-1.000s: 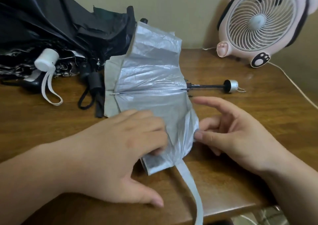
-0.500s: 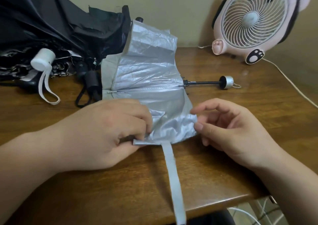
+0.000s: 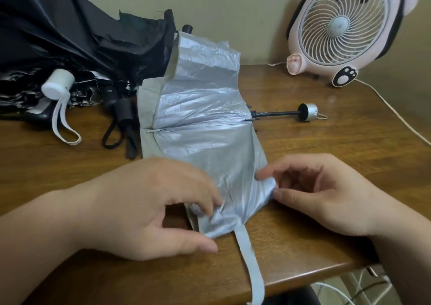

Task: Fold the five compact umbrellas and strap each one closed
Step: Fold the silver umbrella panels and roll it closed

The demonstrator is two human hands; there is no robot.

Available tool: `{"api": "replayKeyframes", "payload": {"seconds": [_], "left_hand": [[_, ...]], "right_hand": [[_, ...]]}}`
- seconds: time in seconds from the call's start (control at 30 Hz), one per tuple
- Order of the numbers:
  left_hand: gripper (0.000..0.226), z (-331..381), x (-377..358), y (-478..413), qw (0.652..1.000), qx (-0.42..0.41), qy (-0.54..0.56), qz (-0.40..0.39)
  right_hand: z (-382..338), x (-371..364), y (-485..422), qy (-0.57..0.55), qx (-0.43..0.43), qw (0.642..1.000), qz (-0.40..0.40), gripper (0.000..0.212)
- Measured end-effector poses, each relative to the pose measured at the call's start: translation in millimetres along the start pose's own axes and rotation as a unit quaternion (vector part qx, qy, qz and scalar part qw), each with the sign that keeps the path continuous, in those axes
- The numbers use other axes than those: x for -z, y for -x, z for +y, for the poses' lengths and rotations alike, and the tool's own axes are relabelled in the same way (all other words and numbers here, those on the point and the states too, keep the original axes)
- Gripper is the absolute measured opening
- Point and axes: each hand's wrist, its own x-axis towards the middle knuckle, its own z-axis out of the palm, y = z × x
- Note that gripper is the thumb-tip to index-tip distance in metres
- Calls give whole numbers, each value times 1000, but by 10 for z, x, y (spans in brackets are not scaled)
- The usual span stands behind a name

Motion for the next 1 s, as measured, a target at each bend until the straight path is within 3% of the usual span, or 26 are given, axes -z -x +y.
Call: {"api": "replayKeyframes", "payload": {"seconds": [0.07,0.13,0.27,0.33,0.4,0.5,0.63,0.73,0.8,0.87,1.0], "left_hand": [[37,-5,66,-8,999,6,33,-23],[44,-90,18,-112,998,39,-31,-42],[66,-142,-187,-159,945,134,-147,-259],[69,-153,-210,-143,934,141,-157,-289],[70,-171,-226,-134,930,136,-166,-298],[68,-191,-236,-110,931,119,-176,-298],[69,-216,-194,-93,929,118,-160,-311],[61,-205,-185,-110,948,120,-127,-266],[59,-188,-196,-155,966,96,-127,-206],[60,-164,-230,-206,965,88,-149,-197],[71,-156,-309,-206,942,121,-165,-265]], "right_hand": [[-28,-24,32,82,8,997,6,28],[-73,-48,21,179,33,983,12,21],[-58,-111,-54,275,93,952,94,10],[-59,-151,-68,290,104,945,113,23],[-53,-181,-48,318,110,938,76,39],[-11,-162,12,358,107,928,-1,39],[57,51,145,320,98,942,-30,32],[85,135,222,293,89,952,-22,27],[80,105,254,260,61,964,18,25],[49,53,261,211,37,974,80,22],[-37,-72,196,111,-1,991,69,51]]}}
